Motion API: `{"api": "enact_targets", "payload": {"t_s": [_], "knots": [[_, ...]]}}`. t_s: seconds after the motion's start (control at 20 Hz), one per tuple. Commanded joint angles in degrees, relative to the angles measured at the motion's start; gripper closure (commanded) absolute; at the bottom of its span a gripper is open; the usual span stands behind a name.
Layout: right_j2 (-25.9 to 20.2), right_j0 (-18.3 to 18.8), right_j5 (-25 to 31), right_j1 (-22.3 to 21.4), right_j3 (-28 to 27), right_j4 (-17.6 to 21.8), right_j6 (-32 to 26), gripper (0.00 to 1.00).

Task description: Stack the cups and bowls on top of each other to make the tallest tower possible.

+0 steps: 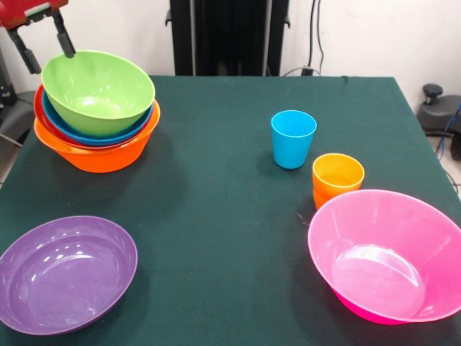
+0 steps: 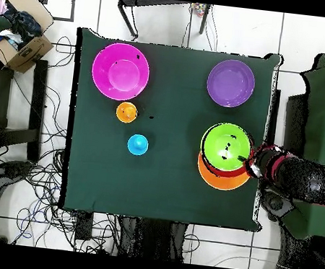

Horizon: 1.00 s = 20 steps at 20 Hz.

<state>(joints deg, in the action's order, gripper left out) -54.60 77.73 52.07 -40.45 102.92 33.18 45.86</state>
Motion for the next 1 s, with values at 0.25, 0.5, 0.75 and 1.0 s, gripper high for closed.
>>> {"api": "enact_targets", "payload": {"t_s": [0.25, 0.5, 0.75, 1.0], "knots": [[2.4, -3.6, 3.4, -2.0, 1.8, -1.6, 0.7, 0.00], [1.1, -3.8, 2.7, -4.4, 2.7, -3.3, 1.1, 0.00], [0.0, -4.2, 0.4, -7.2, 4.6, -4.4, 2.1, 0.00], [-0.3, -4.5, -1.7, -8.0, 6.0, -4.9, 2.7, 0.00]]}}
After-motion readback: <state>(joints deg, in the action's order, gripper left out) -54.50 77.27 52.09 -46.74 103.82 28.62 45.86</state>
